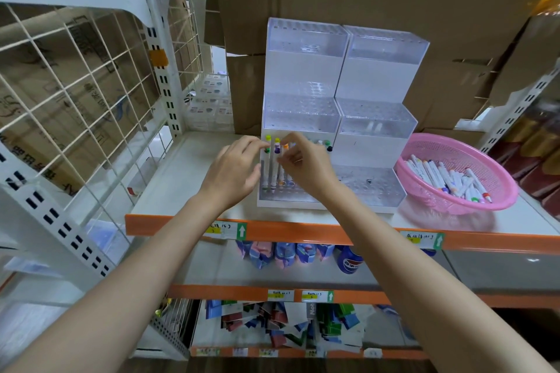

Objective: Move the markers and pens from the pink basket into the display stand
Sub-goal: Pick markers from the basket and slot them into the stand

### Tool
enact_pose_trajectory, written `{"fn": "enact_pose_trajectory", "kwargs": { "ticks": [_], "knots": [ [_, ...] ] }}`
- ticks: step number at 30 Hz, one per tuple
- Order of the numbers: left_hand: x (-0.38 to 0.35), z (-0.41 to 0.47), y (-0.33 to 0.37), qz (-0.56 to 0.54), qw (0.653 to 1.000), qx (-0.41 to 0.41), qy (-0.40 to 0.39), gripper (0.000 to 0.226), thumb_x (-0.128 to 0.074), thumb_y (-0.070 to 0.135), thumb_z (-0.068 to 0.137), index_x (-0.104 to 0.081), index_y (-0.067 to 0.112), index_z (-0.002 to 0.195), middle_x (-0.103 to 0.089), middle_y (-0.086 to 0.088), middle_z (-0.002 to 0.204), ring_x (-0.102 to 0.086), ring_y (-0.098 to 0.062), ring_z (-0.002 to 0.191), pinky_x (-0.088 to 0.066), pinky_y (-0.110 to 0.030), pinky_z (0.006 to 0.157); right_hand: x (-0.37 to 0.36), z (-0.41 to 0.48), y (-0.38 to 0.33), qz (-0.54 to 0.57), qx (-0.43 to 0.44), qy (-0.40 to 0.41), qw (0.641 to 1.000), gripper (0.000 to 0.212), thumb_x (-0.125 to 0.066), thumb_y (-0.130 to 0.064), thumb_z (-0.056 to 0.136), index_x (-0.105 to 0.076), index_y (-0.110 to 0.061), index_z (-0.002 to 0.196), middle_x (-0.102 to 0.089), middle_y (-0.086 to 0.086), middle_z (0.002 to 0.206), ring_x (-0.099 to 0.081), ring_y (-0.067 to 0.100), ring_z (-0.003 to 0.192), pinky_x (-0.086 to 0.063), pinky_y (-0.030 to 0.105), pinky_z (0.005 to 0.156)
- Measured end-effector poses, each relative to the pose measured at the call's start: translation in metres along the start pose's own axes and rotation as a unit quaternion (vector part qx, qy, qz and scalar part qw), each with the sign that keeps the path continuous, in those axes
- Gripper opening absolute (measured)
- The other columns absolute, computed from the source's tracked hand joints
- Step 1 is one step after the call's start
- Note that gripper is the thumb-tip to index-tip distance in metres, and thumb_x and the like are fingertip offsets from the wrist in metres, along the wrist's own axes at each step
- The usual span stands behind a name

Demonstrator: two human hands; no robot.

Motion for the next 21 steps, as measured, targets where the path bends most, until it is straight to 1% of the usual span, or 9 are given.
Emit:
{"fn": "enact_pose_trajectory", "kwargs": {
  "ticks": [2,4,6,8,11,14,16,19,21],
  "knots": [
    [0.000,0.002,0.002,0.002,1.000,-0.010,0.005,0.048,-0.062,0.005,0.084,-0.054,0.011,0.131,-0.057,-0.006,0.127,-0.054,-0.023,0.117,-0.042,-0.037,0.095,0.009,-0.005,-0.002,-0.062,0.053,0.059,0.995,0.018,-0.066,-0.013,0.088,-0.062,-0.010,0.105,-0.068,0.005,0.091,-0.063,0.024,0.080,-0.054,0.039,0.067],
    [-0.002,0.004,0.007,0.012,0.999,-0.029,0.007,0.050,-0.061,0.006,0.084,-0.054,0.013,0.133,-0.057,-0.006,0.130,-0.053,-0.023,0.119,-0.041,-0.037,0.098,0.015,-0.008,-0.003,-0.161,0.114,0.091,0.976,0.021,-0.067,-0.017,0.086,-0.065,-0.014,0.107,-0.067,0.002,0.103,-0.061,0.027,0.095,-0.050,0.036,0.073],
    [-0.005,0.005,0.011,0.023,0.999,-0.047,0.003,0.046,-0.054,0.011,0.085,-0.057,0.013,0.132,-0.058,-0.006,0.132,-0.054,-0.022,0.119,-0.041,-0.037,0.098,0.013,-0.008,0.004,-0.228,0.133,0.077,0.962,0.033,-0.068,-0.022,0.084,-0.065,-0.016,0.116,-0.065,0.002,0.115,-0.058,0.028,0.109,-0.046,0.039,0.088],
    [-0.008,0.006,0.013,0.030,0.998,-0.048,-0.001,0.046,-0.045,0.018,0.086,-0.060,0.013,0.129,-0.059,-0.005,0.131,-0.056,-0.022,0.118,-0.042,-0.037,0.097,0.010,-0.008,0.014,-0.244,0.118,0.050,0.961,0.044,-0.067,-0.026,0.084,-0.060,-0.017,0.127,-0.061,0.002,0.128,-0.054,0.027,0.121,-0.041,0.044,0.103],
    [-0.010,0.008,0.014,0.032,0.999,-0.040,0.007,0.045,-0.040,0.020,0.086,-0.063,0.012,0.124,-0.062,-0.005,0.127,-0.058,-0.022,0.116,-0.043,-0.037,0.097,0.006,-0.011,0.025,-0.258,0.094,0.008,0.962,0.055,-0.065,-0.027,0.088,-0.048,-0.020,0.140,-0.051,0.002,0.142,-0.043,0.023,0.135,-0.027,0.045,0.116],
    [-0.010,0.011,0.018,0.041,0.998,-0.037,0.012,0.042,-0.040,0.020,0.085,-0.065,0.010,0.118,-0.063,-0.007,0.124,-0.059,-0.023,0.114,-0.043,-0.037,0.096,0.005,-0.012,0.025,-0.268,0.098,-0.006,0.958,0.059,-0.065,-0.026,0.089,-0.044,-0.020,0.143,-0.048,0.002,0.145,-0.039,0.023,0.138,-0.024,0.043,0.117],
    [-0.011,0.013,0.023,0.051,0.998,-0.038,0.003,0.042,-0.041,0.021,0.086,-0.064,0.010,0.120,-0.062,-0.008,0.125,-0.058,-0.024,0.114,-0.043,-0.038,0.097,0.006,-0.012,0.024,-0.265,0.099,-0.006,0.959,0.059,-0.064,-0.026,0.089,-0.044,-0.020,0.144,-0.047,0.003,0.146,-0.039,0.023,0.138,-0.024,0.043,0.117],
    [-0.017,0.018,0.035,0.062,0.997,-0.044,-0.026,0.047,-0.042,0.028,0.087,-0.060,0.011,0.127,-0.060,-0.006,0.130,-0.056,-0.023,0.118,-0.040,-0.039,0.102,0.015,-0.011,0.023,-0.247,0.100,0.003,0.964,0.058,-0.065,-0.024,0.088,-0.046,-0.019,0.142,-0.050,0.002,0.143,-0.043,0.023,0.135,-0.026,0.045,0.115],
    [-0.022,0.025,0.045,0.066,0.996,-0.046,-0.033,0.048,-0.042,0.031,0.086,-0.061,0.012,0.126,-0.061,-0.006,0.128,-0.057,-0.023,0.118,-0.039,-0.041,0.104,0.026,-0.010,0.023,-0.240,0.095,0.012,0.966,0.056,-0.067,-0.023,0.086,-0.050,-0.017,0.139,-0.053,0.004,0.140,-0.047,0.026,0.130,-0.030,0.046,0.113]
  ]
}}
Point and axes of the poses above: each hand's wrist, its own z-axis towards the middle knuckle, its own x-axis out of the back of the hand, y = z × x, the point moved 5 cm from there along z, towards the middle knuckle
